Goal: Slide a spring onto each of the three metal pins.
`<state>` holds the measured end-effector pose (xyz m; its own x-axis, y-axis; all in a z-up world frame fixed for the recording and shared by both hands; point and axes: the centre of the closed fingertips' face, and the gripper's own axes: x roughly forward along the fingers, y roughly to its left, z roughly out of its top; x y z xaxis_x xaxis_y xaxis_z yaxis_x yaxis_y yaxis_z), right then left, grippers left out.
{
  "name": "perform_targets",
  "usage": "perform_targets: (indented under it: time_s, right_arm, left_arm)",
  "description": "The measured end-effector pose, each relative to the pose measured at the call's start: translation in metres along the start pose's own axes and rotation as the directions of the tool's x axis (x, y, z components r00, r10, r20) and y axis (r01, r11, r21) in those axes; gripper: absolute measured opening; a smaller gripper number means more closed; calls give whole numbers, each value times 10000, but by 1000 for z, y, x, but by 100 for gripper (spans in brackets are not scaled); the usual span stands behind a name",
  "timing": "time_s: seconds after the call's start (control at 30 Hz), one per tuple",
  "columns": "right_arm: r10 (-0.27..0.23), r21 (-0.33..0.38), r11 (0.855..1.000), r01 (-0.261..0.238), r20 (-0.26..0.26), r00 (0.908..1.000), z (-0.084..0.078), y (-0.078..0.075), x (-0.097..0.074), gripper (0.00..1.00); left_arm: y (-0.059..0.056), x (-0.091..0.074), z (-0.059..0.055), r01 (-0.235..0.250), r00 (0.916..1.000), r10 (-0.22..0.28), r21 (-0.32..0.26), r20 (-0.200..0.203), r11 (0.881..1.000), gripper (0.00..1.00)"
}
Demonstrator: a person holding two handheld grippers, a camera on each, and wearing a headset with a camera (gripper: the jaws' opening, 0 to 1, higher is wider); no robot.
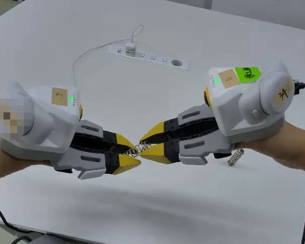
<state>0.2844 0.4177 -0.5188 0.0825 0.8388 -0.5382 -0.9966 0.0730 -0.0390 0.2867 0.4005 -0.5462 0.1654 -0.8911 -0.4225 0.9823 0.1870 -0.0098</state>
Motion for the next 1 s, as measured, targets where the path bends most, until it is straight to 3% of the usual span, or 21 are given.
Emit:
perform_targets:
  time_s: [0.2, 0.23, 0.27, 0.37, 0.5, 0.6, 0.67, 0.83, 1.0]
  right_arm:
    - [-51, 697, 9976, 2, 698, 9976, 8, 0, 0, 11]
    - [101, 1229, 9921, -267, 1338, 9910, 19, 3, 0, 11]
    - [6, 1267, 9918, -191, 1447, 9895, 22, 2, 1, 11]
    - [-188, 959, 9953, 102, 892, 9958, 16, -3, 4, 10]
    - [-169, 915, 9958, 84, 925, 9956, 17, -1, 5, 10]
    - [-372, 949, 9951, 279, 980, 9945, 19, -5, 5, 10]
    - [-538, 952, 9945, 447, 954, 9940, 19, -10, 5, 10]
    - [-829, 775, 9939, 778, 640, 9945, 16, -20, 4, 10]
    - [-1139, 746, 9911, 1103, 461, 9924, 12, -32, 1, 10]
  left_arm:
    - [0, 0, 1, 4, 9999, -3, -80, 158, 10000, 11]
    - [0, 2, 1, 2, 9998, -1, -72, 215, 10000, 11]
    - [-1, 3, 5, 34, 9993, -31, -80, 381, 10000, 11]
    - [2, 7, 3, -111, 9997, 110, 37, 198, 9999, 11]
    - [2, 6, 2, -70, 9998, 70, 2, 193, 10000, 11]
    - [9, 3, 5, -333, 9978, 362, -525, 557, 9981, 12]
    - [14, 1, 3, -560, 9966, 591, -555, 571, 9969, 14]
    - [22, -5, -7, -1006, 9947, 1014, -447, 162, 9939, 31]
    - [30, -16, 1, -1366, 9870, 1431, -876, 733, 9867, 48]
